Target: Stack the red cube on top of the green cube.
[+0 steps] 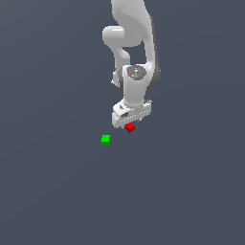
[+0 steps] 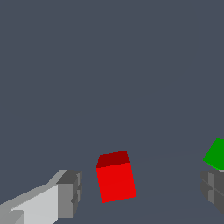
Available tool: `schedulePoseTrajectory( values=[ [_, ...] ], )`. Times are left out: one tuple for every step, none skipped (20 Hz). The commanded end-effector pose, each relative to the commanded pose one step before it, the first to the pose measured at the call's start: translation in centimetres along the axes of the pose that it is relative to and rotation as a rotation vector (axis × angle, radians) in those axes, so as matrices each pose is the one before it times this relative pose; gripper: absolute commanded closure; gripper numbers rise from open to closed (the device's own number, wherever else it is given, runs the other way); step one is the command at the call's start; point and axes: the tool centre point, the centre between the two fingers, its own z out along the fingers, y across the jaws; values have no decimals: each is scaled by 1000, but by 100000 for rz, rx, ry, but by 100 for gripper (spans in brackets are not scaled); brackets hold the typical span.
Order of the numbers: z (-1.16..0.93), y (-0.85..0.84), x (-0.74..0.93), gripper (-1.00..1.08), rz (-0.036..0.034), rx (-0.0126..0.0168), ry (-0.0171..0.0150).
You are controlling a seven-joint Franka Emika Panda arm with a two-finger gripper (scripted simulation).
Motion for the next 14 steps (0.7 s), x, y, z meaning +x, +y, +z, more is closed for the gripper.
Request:
schedulePoseTrajectory(
  values=[
    [925,-623,-1051,-92,-5680,104,-3],
    [317,-199,-343,-92,-1842,37,-27],
    [293,-181,-316,-92,-1692,33,-26],
    [267,-164,-288,-92,-1541,30,-23],
    [241,-148,-259,-92,-1388,28,-21],
    [214,-131,-230,-92,-1233,25,-18],
    [188,-114,-201,-92,-1078,21,-16],
    [162,-95,-172,-92,-921,17,-15],
    [136,-76,-144,-92,-766,11,-14],
    [111,-54,-116,-92,-606,6,-13],
    [86,-35,-87,-92,-453,-1,-13],
    [61,-13,-60,-92,-293,-8,-14],
    [36,8,-32,-92,-137,-14,-14],
    [11,23,0,-92,0,0,0]
  ],
)
